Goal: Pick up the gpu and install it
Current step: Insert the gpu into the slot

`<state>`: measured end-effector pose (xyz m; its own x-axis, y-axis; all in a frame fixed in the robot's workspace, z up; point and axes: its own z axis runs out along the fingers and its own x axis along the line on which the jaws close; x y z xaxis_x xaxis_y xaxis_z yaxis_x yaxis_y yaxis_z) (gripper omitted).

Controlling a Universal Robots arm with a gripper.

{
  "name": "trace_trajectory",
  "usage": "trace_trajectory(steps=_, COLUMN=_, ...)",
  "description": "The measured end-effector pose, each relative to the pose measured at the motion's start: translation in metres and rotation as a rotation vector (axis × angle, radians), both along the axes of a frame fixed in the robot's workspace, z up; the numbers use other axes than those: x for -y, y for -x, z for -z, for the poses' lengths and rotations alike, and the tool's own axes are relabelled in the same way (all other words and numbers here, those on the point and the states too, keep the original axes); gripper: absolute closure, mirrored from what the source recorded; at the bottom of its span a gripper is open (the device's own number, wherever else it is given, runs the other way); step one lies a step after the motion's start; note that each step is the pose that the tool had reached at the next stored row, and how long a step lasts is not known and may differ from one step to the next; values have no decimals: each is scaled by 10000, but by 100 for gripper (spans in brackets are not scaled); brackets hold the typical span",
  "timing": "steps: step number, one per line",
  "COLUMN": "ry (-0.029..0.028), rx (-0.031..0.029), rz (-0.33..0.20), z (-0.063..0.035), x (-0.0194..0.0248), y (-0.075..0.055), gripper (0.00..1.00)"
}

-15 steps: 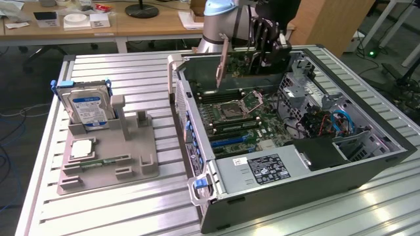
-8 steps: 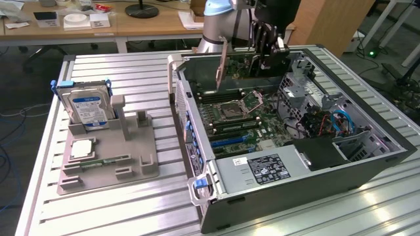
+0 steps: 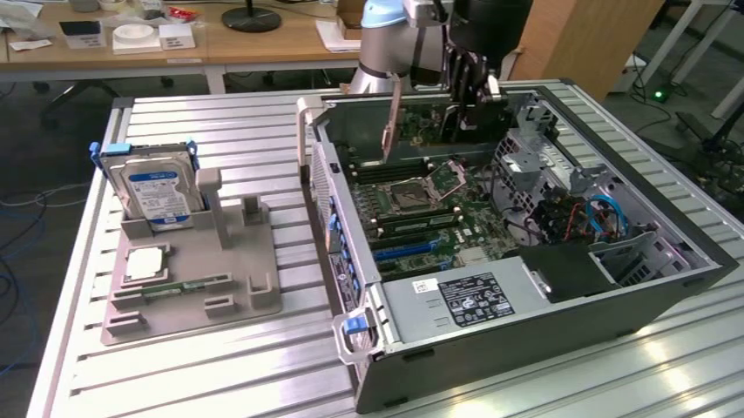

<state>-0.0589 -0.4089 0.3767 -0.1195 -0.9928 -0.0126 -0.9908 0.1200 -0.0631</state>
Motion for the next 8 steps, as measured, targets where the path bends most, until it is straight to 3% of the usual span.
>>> trace_trajectory(steps=6, ry=1, rx=0, rz=-973, z=47, x=0, y=-1, gripper=72)
trace_trajectory(steps=8, ry=2, rx=-1, rz=-1043, z=56, x=0, y=-1, gripper=72)
